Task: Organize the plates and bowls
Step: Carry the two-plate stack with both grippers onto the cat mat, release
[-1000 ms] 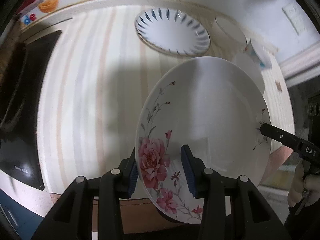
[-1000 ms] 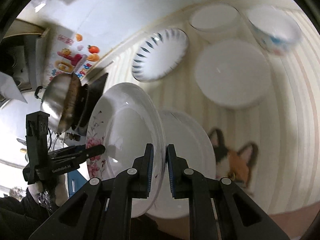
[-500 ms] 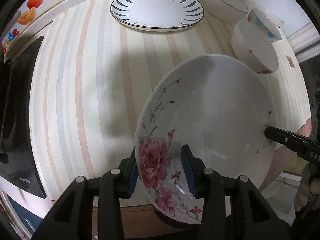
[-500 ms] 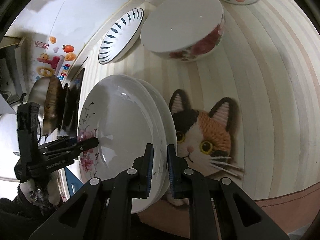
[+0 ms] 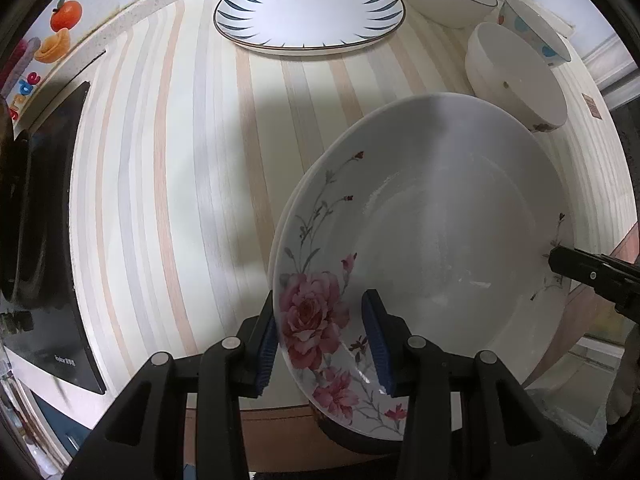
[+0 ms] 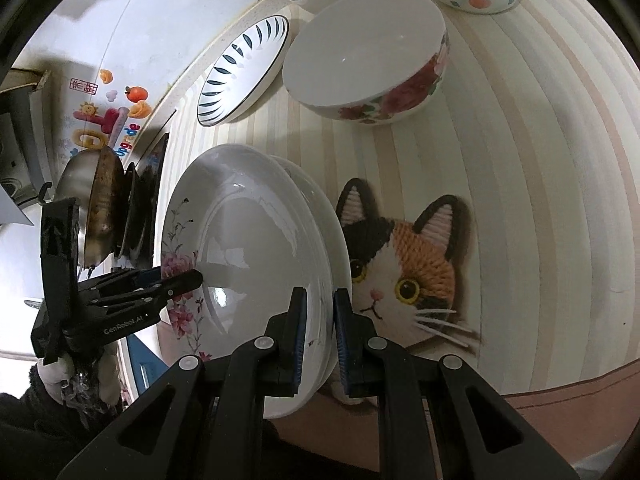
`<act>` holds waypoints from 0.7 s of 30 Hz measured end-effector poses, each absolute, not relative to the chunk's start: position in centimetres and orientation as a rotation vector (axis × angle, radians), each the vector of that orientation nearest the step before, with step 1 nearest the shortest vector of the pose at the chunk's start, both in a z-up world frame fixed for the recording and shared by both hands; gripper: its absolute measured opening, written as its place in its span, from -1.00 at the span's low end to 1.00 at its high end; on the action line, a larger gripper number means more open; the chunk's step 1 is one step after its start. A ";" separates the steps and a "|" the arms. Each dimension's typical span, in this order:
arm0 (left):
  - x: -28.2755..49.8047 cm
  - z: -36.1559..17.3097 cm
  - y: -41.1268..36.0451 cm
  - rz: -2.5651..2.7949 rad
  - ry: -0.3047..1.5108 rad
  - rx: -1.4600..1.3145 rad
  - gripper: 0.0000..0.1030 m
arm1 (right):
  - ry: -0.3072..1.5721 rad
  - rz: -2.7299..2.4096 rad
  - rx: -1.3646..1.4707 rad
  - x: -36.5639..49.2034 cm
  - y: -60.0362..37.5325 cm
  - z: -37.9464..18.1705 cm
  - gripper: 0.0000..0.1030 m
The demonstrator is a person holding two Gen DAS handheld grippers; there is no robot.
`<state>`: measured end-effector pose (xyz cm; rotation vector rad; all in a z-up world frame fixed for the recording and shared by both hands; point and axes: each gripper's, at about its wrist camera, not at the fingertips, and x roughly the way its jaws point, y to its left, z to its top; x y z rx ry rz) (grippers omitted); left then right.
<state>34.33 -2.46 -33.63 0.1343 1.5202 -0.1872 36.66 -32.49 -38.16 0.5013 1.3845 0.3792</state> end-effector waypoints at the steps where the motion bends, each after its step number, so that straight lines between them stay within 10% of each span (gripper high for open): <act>1: 34.1 -33.6 -2.7 -0.187 1.521 0.138 -0.27 | 1.385 0.378 0.499 36.7 -32.5 -38.1 -0.70; 21: 34.3 -30.8 -2.8 -0.153 1.473 0.096 -0.26 | 1.425 0.322 0.490 38.0 -33.2 -35.8 -0.64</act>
